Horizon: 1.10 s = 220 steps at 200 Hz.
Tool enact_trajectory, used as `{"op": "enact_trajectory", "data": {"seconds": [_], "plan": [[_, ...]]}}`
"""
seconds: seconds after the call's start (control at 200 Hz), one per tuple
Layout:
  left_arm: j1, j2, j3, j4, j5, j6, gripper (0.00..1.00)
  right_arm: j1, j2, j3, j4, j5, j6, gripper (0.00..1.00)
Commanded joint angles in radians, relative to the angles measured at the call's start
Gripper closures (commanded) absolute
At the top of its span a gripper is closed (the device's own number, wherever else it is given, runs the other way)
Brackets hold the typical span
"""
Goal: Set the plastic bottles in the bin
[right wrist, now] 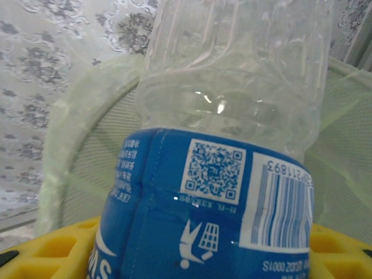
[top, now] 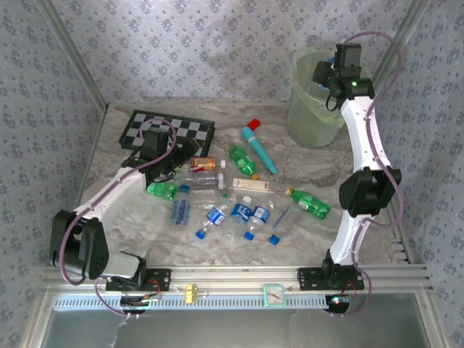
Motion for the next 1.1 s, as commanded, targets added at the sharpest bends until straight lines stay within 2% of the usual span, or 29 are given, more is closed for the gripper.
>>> {"op": "enact_trajectory", "data": {"seconds": [0.0,0.15,0.335,0.44,0.595,0.725,0.89,1.094], "plan": [[-0.003,-0.041,0.0,-0.016,-0.006,0.02,0.0,-0.007,0.076,0.128,-0.105,0.026,0.024,0.46],[-0.003,-0.046,0.003,-0.023,-0.013,0.023,0.0,-0.009,0.161,0.216,-0.154,0.011,0.043,0.44],[-0.002,-0.046,0.006,-0.028,-0.013,0.025,0.0,-0.011,0.191,0.221,-0.163,-0.002,0.058,0.39],[-0.003,-0.045,0.007,-0.03,-0.014,0.025,0.0,-0.013,0.191,0.223,-0.156,-0.002,0.056,0.32],[-0.003,-0.042,0.013,-0.029,-0.015,0.026,0.0,-0.017,0.182,0.246,-0.155,0.002,0.044,0.15],[-0.002,-0.037,0.022,-0.033,-0.019,0.032,0.0,-0.016,0.153,0.264,-0.149,0.018,0.025,0.08],[-0.003,-0.033,0.034,-0.034,-0.028,0.046,0.0,-0.013,0.078,0.26,-0.142,0.036,-0.008,0.08],[-0.002,-0.014,0.056,-0.019,-0.031,0.075,0.0,0.026,-0.078,0.132,-0.154,0.034,-0.064,0.07]]}}
